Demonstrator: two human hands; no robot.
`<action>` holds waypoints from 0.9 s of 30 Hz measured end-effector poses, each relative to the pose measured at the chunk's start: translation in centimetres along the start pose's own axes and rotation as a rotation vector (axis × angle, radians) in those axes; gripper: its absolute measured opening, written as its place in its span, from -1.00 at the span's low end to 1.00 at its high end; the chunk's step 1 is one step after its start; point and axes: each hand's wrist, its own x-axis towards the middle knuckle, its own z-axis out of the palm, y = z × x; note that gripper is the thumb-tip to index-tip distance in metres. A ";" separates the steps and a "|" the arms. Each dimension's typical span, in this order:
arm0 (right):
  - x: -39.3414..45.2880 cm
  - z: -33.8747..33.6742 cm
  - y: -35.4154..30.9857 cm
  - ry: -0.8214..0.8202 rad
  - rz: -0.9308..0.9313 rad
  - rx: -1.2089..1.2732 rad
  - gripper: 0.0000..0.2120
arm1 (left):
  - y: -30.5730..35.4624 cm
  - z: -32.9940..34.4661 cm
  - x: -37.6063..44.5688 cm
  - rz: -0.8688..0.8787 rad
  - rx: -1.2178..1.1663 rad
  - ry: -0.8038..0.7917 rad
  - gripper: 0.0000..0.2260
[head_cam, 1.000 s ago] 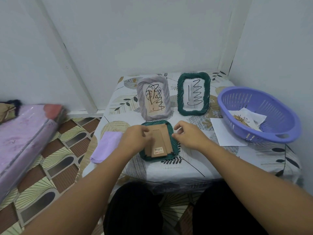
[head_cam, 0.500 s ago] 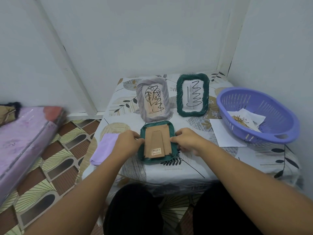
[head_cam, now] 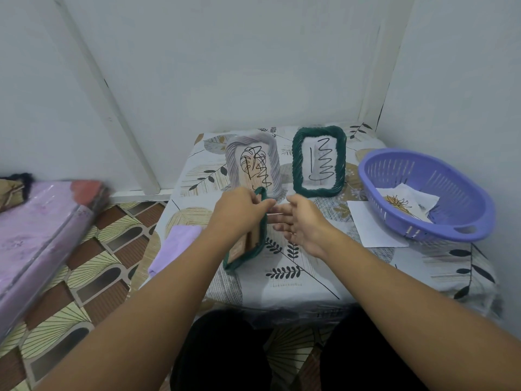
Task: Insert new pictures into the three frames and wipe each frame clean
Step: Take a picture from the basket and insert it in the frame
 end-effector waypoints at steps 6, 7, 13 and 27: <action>-0.1 0.1 -0.1 -0.054 0.003 0.135 -0.55 | 0.4 -1.1 0.2 0.012 0.119 -0.013 -0.75; -0.2 0.2 0.0 -0.087 0.005 0.142 -0.55 | 0.4 -1.3 0.1 0.015 0.133 -0.013 -0.79; 0.3 0.7 0.8 -0.083 -0.038 -0.024 -0.70 | -0.3 -3.5 0.4 -0.023 0.128 0.070 -0.86; 1.7 -1.6 2.4 0.124 -0.091 -0.055 -0.79 | -6.6 -0.3 -0.1 -0.616 -1.007 -0.097 -0.86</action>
